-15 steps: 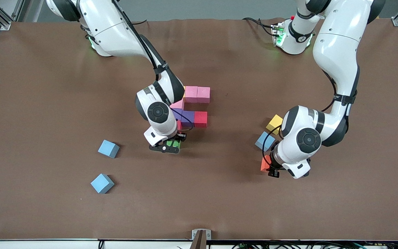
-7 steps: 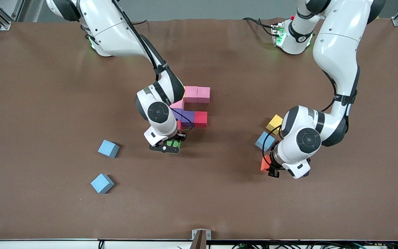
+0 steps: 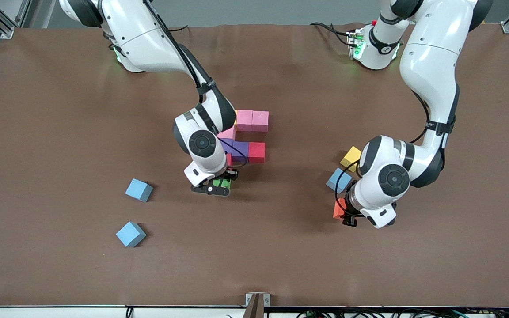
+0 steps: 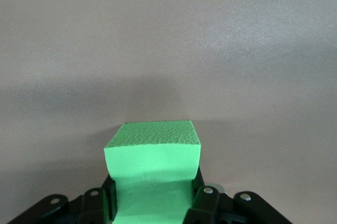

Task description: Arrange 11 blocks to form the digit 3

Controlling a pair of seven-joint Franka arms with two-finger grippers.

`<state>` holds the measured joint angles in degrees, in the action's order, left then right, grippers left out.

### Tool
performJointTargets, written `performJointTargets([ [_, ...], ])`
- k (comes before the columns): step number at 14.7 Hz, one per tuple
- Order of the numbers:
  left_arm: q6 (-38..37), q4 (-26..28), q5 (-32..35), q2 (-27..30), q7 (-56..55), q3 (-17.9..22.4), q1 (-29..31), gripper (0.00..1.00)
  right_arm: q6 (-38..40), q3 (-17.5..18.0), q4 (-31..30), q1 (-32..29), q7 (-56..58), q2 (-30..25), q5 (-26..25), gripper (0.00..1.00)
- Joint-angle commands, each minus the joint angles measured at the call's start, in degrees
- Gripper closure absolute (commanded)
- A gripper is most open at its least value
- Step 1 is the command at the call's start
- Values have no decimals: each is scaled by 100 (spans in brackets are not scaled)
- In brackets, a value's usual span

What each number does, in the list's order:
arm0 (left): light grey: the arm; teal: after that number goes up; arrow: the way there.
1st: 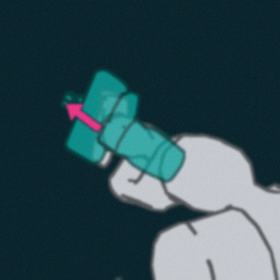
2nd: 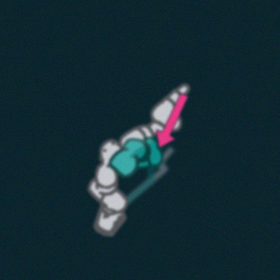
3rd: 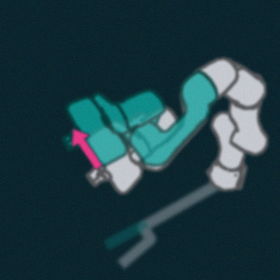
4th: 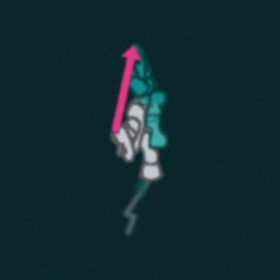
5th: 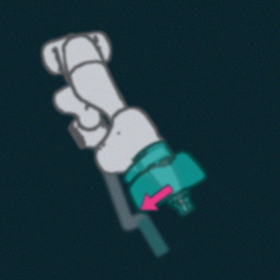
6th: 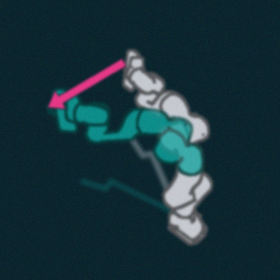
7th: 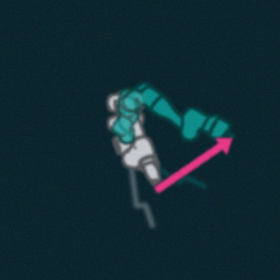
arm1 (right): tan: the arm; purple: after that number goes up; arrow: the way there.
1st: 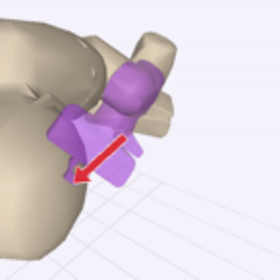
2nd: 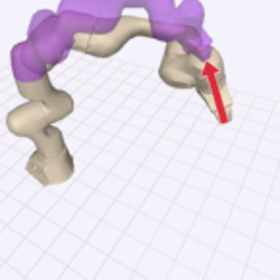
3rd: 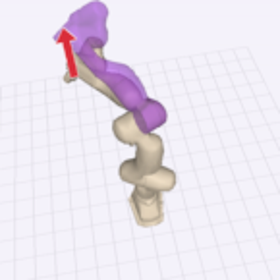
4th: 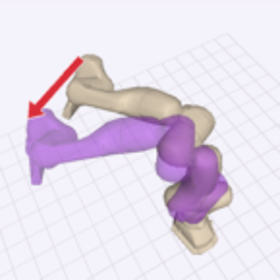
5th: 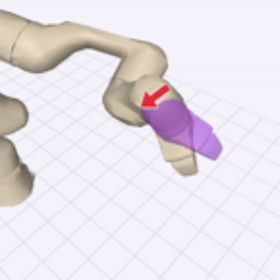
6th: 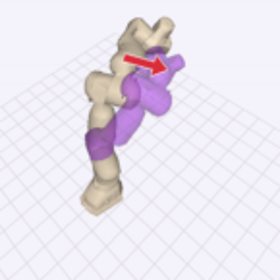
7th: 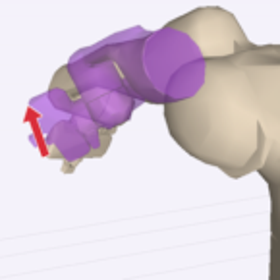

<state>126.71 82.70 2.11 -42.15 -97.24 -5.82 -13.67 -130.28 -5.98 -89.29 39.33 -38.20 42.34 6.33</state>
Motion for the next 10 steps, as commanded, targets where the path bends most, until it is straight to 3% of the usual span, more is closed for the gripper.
performJointTargets([
  [1, -24, -26, 8, -4, -14, 11, -21, 64, 56, -44, -290, 57, -99, -129, -79, 100],
  [10, -15, -35, 8, -39, -6, 46, -21, 64, 38, -35, -273, 66, -108, -129, -79, 98],
])
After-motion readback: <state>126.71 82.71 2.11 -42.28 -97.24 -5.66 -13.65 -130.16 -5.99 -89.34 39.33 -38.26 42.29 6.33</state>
